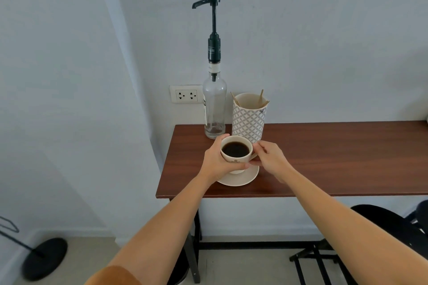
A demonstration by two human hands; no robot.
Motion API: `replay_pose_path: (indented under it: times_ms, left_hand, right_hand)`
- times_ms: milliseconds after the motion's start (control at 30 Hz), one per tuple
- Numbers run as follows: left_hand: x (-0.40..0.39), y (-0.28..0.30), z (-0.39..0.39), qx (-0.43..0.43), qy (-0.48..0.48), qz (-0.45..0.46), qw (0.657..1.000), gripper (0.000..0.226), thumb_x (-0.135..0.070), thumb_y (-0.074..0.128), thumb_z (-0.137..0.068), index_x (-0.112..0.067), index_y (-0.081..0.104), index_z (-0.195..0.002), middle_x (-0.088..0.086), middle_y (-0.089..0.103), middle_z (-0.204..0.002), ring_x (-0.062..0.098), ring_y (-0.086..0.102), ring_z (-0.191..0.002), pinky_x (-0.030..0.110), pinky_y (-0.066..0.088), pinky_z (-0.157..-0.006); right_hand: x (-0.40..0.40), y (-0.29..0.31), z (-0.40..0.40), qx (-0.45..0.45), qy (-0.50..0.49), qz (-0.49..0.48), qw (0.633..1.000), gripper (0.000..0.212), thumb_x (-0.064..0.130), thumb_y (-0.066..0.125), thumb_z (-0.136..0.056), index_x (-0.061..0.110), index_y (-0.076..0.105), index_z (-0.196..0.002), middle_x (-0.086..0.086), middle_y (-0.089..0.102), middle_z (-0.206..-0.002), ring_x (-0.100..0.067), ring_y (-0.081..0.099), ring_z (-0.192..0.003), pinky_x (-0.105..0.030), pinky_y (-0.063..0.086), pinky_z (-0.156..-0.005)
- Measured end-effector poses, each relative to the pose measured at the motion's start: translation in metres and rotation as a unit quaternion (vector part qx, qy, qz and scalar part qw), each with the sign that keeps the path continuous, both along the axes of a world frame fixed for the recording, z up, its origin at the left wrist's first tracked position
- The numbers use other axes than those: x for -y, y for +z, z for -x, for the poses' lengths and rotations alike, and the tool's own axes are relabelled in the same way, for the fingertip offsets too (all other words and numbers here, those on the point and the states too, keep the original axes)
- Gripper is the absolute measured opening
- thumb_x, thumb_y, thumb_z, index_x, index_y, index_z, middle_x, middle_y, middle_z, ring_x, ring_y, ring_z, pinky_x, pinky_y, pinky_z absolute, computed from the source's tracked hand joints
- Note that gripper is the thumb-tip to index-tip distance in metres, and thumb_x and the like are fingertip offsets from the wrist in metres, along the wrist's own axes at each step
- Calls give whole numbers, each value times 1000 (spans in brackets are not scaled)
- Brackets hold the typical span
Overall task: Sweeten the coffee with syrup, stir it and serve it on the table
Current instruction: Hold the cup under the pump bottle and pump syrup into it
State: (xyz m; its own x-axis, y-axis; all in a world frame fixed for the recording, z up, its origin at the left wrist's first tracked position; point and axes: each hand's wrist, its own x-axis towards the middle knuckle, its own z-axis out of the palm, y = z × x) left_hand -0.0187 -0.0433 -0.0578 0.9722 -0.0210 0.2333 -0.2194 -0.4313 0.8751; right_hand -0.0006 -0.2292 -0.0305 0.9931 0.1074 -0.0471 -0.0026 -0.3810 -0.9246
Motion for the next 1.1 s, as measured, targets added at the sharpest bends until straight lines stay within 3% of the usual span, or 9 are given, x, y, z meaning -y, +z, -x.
replay_pose_path:
  times_ms: [100,267,500,600,767,967,1100]
  left_hand:
    - [-4,12,1,15,16,3,1000,90,-42,97,-53,-32,53,-131,-22,67,-116,-8,59,-112,18,47,-95]
    - [-15,45,0,37,36,17,999,86,-36,98,-54,-32,55,-128,-16,70,-115,1,63,-110,37,55,-99]
    - [-33,102,-6,58,57,32,996,88,-33,97,-48,-27,56,-126,-8,72,-109,11,67,-105,40,56,-95]
    - [-41,128,-12,71,69,53,994,94,-43,91,-41,-21,57,-126,-4,72,-108,13,68,-101,33,57,-89]
    - [-62,173,-34,80,88,58,991,96,-47,90,-38,-23,56,-125,0,72,-109,20,69,-102,42,59,-91]
    - [-87,219,-64,81,92,60,991,91,-51,90,-37,-31,57,-119,-6,71,-109,19,69,-102,44,61,-85]
    - [-98,239,-79,85,77,68,991,92,-52,89,-34,-33,57,-118,-9,70,-108,15,68,-101,35,59,-82]
  right_hand:
    - [-3,10,-3,11,14,-16,1000,27,17,46,-105,4,70,-102,-14,72,-105,-26,71,-100,-37,63,-83]
    - [-13,41,-11,50,44,-24,998,30,19,45,-106,1,69,-107,-17,72,-106,-28,71,-99,-41,62,-85]
    - [-28,90,-24,103,102,-46,988,33,18,44,-107,-3,68,-101,-17,72,-94,-23,72,-88,-21,61,-63]
    - [-37,116,-37,111,126,-59,984,35,24,43,-107,-1,68,-106,-19,73,-101,-27,73,-93,-31,64,-70]
    - [-62,169,-63,154,106,-71,980,38,41,41,-105,12,64,-114,-10,75,-97,-27,74,-88,-34,62,-75]
    - [-91,232,-107,240,50,-104,964,33,51,30,-103,52,40,-135,-4,57,-116,-27,70,-97,-42,58,-89]
    - [-114,259,-125,249,56,-115,960,42,55,24,-103,55,22,-144,1,45,-144,-26,60,-112,-51,50,-102]
